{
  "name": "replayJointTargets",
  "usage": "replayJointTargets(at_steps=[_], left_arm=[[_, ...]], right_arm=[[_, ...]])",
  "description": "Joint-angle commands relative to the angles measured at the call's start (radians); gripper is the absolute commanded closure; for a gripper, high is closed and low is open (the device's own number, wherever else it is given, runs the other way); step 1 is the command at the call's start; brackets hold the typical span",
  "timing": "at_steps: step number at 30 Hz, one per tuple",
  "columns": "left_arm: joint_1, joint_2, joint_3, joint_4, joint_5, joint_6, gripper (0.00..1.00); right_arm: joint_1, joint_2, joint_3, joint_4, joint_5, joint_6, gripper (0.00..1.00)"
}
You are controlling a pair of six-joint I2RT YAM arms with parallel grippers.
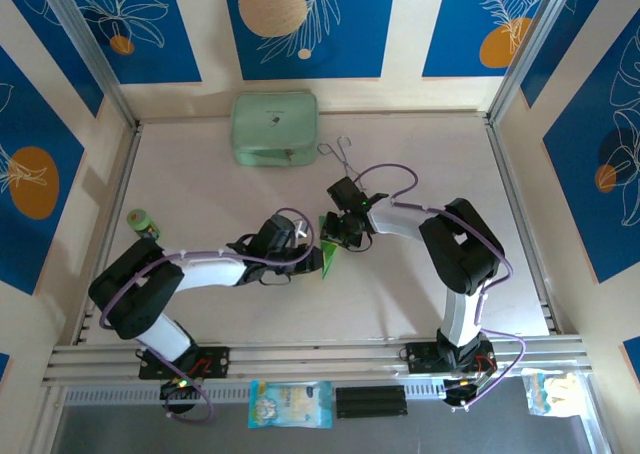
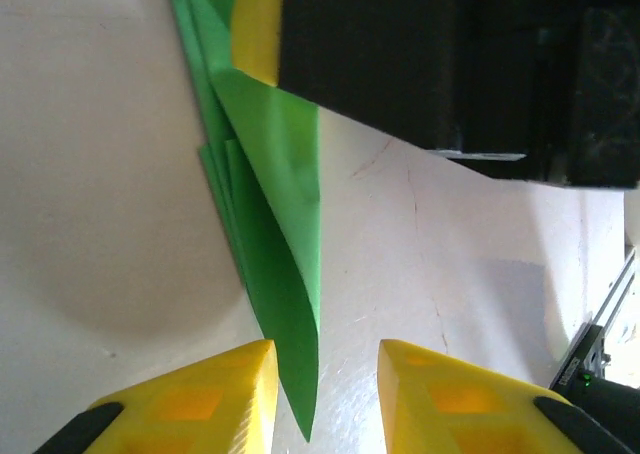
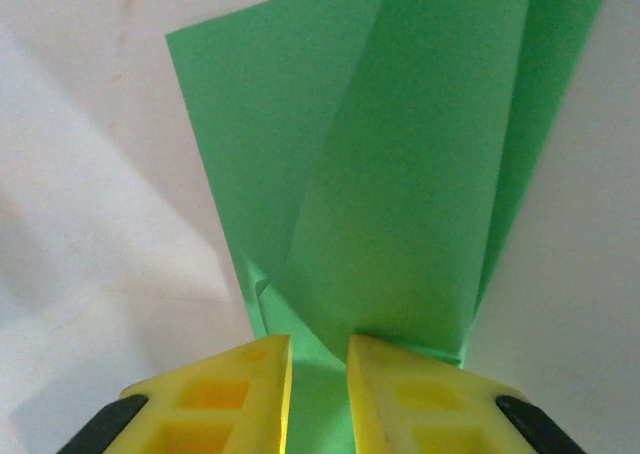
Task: Fold a paper plane with a square sheet of paper (pick it up from the middle)
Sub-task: Fold the wing for the fifth time at the center of the table.
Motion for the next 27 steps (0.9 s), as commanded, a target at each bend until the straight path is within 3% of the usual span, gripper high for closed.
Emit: replayJointTargets(at_steps=[1,12,27], left_arm=[[0.010,0.021,0.032,0.013,-0.002,-0.032,0.67],[0.010,0.134,0.111,0.058,0.085,-0.058,0.70],[0.008,0.201,0.136,0.002,0.106,-0.055,0.76]], right_arm=[[0.001,-0.035,-0.037,-0.093,0.098,0.142,0.77],[0.003,-0.073,-0.061,-0.050,0.095,0.215,0.78],[-0.009,-0.083,-0.062,-0.022,0.042,0.209,0.78]])
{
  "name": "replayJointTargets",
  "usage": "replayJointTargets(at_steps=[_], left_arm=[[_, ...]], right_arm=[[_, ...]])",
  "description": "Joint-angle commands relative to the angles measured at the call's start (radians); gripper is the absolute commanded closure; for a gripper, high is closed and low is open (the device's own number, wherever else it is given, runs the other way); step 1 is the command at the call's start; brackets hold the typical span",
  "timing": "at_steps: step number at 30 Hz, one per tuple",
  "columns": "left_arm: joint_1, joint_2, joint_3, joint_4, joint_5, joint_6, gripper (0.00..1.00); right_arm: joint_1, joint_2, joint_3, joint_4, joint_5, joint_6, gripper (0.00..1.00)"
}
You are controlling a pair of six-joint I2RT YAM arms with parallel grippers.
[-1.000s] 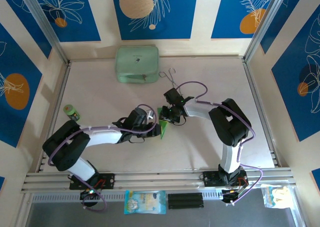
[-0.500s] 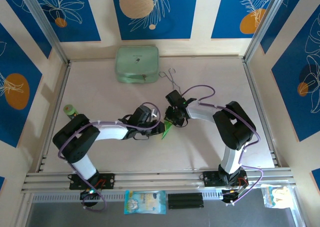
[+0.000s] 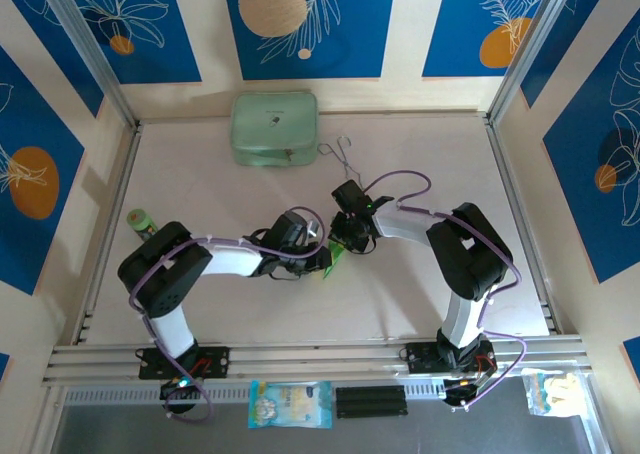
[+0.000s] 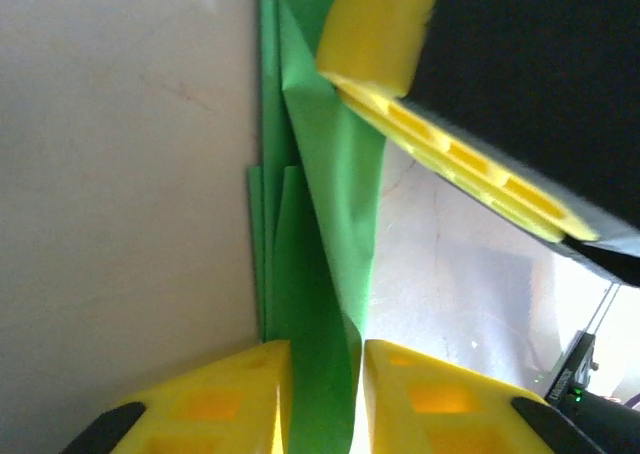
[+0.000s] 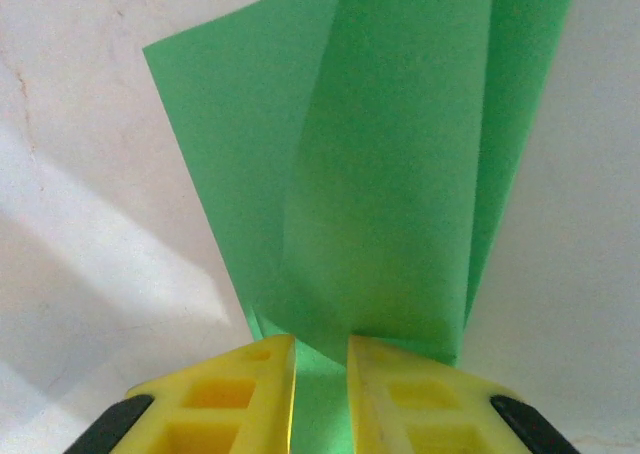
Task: Fold a paper plane with a square sheet of paper (pick it up from the middle)
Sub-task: Fold the wing for the fifth time at the center of the table.
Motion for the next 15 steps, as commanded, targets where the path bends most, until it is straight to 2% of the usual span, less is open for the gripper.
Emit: replayJointTargets(at_steps=[1,8,15], left_arm=[[0.007,0.021,0.034,-0.018,0.027,-0.003,0.77],[0.007,0.030,0.035,-0.064,0.014,0.028,0.83],[0.008,0.036,0.017,-0.069,-0.001,0.036,0.86]], right_arm=[[-0.007,-0.037,-0.013,-0.007,-0.029,0.012,0.77],[-0.040,-0.090,-0.030,0.041,-0.083,-0.061,0.76],[-0.088,-0.090,-0.051,0.103,-0.243,-0.268,0.76]])
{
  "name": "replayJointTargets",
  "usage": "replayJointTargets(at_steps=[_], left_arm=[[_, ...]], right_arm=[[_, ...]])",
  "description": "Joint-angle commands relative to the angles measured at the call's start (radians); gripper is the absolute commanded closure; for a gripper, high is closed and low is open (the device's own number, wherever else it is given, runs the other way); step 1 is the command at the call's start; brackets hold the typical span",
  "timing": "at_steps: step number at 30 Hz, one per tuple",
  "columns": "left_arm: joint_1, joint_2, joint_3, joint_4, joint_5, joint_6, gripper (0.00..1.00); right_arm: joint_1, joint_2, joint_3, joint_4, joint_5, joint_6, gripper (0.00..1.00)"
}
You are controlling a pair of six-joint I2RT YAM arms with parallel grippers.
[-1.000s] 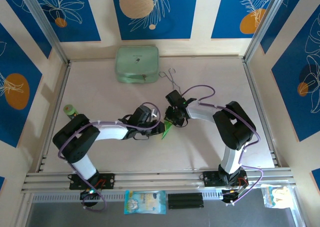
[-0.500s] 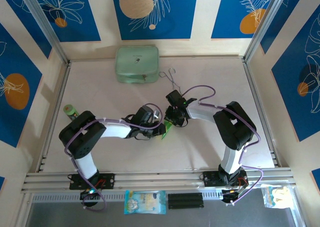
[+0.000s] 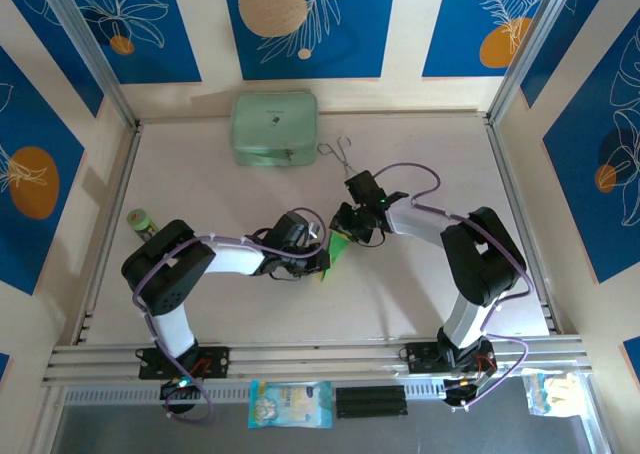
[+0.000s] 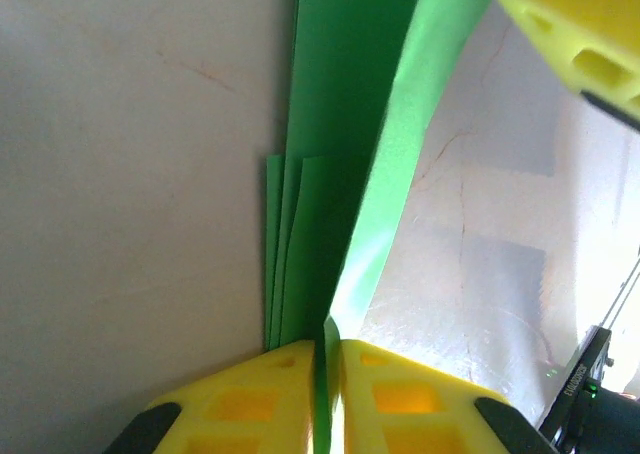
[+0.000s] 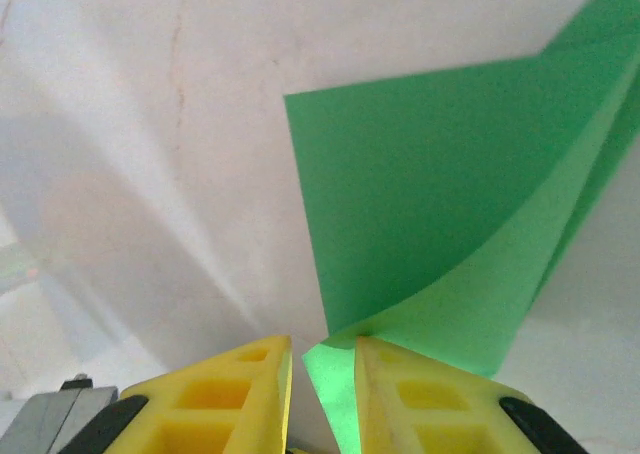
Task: Fold a paper plane with a square sheet of paper (pick it up from the middle)
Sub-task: Fold the wing for the fifth time at the center of the table.
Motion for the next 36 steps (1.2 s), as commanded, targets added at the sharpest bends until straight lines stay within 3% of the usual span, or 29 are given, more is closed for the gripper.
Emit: replayJointTargets(at_steps=[1,9,20,36], left_arm=[[0.009,0.020,-0.002,-0.032,-0.009,0.023,0.86],[0.009,0.016,-0.012,-0.024,-0.014,0.014,0.88],[0.015,0.006,-0.027,-0.006,-0.013,0.001,0.89],[0.021,0.003,-0.036,0.004,-0.002,-0.001,0.89]], right_arm=[[-0.016,-0.020,-0.028,0.034,-0.113,-0.151,0.76],[-0.047,-0.025,-0.075,0.084,-0.225,-0.324,0.75],[-0.048,0.011,-0.103,0.116,-0.276,-0.384,0.75],[-0.025,0.149,0.051,0.000,-0.164,-0.349,0.76]])
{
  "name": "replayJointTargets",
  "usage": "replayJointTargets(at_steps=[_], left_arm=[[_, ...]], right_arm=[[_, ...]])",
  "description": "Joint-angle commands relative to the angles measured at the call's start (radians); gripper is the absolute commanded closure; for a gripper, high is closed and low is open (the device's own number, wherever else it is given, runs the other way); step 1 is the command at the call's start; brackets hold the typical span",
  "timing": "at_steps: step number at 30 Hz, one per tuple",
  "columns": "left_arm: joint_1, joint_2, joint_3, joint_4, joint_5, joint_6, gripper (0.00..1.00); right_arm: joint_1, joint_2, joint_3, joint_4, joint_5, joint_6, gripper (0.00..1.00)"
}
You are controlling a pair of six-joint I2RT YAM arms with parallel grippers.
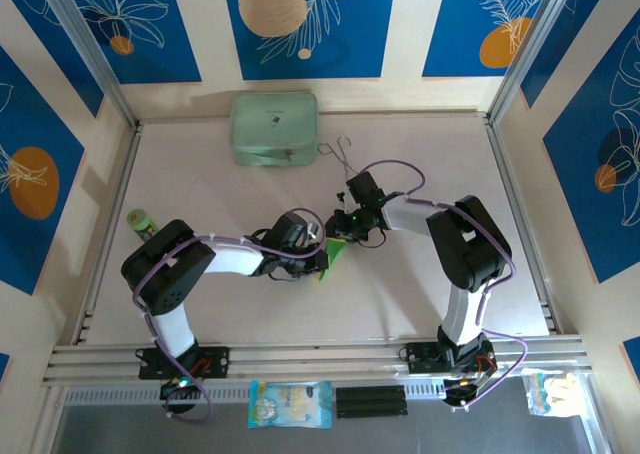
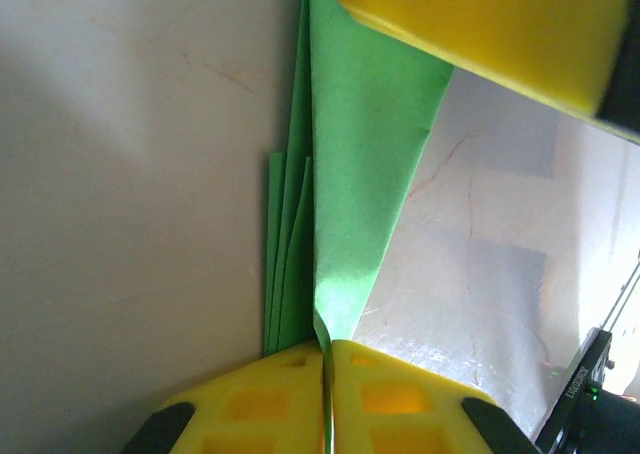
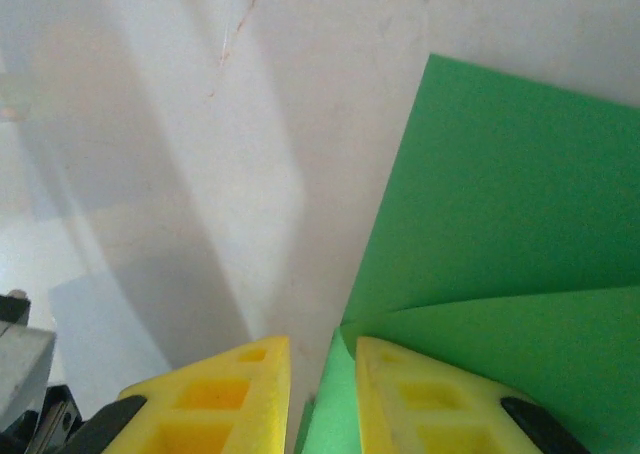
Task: Fold a paper plane with a square sheet of paper (pick it up from the middle)
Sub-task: Fold the wing for the fifth time at the center of the table.
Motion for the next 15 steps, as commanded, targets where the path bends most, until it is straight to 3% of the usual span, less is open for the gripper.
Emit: replayJointTargets(at_steps=[1,6,15], left_arm=[[0.014,0.001,-0.025,-0.009,-0.003,0.001,0.89],[0.013,-0.017,-0.028,-0.015,-0.006,-0.001,0.88],[0.012,-0.094,-0.032,-0.063,-0.040,0.021,0.75]], right_arm=[[0.010,0.033,0.031,-0.067,0.038,0.012,0.76],[0.013,0.065,0.054,-0.115,0.084,0.026,0.77],[0.019,0.099,0.083,-0.181,0.148,0.050,0.78]])
